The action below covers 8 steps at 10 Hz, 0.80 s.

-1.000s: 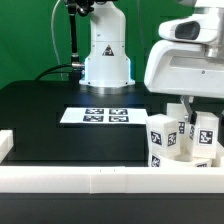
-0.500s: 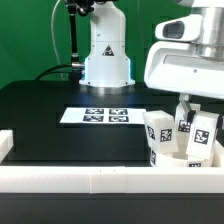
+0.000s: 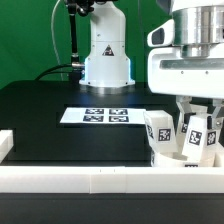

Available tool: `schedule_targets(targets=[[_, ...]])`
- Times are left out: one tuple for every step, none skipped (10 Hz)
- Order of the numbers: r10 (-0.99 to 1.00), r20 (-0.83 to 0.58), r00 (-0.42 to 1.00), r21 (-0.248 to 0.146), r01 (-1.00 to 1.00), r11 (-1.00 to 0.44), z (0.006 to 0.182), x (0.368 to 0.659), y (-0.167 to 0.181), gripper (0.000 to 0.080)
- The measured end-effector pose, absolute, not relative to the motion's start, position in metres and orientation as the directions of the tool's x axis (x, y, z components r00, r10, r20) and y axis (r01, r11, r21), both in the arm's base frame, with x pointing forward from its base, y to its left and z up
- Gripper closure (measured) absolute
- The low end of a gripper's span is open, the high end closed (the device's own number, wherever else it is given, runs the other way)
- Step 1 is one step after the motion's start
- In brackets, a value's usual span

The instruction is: Assemble stool

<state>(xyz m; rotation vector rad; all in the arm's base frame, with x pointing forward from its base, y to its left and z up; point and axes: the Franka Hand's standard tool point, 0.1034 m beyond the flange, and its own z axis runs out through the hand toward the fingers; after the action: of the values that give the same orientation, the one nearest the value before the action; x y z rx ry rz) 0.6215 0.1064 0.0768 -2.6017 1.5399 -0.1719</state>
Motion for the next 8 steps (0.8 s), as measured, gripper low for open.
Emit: schedule_targets(targets=[[-0.902, 0.032, 0.430, -0.157, -0.889, -0.430, 0.0770, 0.6217, 0.1064, 0.0461], [-0.922, 0.023, 0.386, -0.160, -0.909, -0.385, 0.0771, 0.6219, 0.1064, 0.0461], [-0.946, 0.013, 0.324, -0.162, -0.933, -0.322, 0.0772, 0.6220, 0.1066, 0.0461], [-0.959, 0.005, 0.282, -0.162, -0.947, -0.279, 0.0773, 0.6221, 0.1068, 0.0461], [-0.974, -0.008, 0.228, -0.168, -0.960, -0.224, 0.0771, 0.6223, 0.1065, 0.0461], [-0.993, -0.046, 0.111, -0.180, -0.979, -0.101, 0.0770, 0.6226, 0.1061, 0.0461], [-0.997, -0.074, 0.021, -0.180, -0.984, -0.007, 0.0772, 0.6227, 0.1083, 0.0461], [-0.996, -0.088, -0.026, -0.178, -0.983, 0.041, 0.0773, 0.6229, 0.1086, 0.0461]])
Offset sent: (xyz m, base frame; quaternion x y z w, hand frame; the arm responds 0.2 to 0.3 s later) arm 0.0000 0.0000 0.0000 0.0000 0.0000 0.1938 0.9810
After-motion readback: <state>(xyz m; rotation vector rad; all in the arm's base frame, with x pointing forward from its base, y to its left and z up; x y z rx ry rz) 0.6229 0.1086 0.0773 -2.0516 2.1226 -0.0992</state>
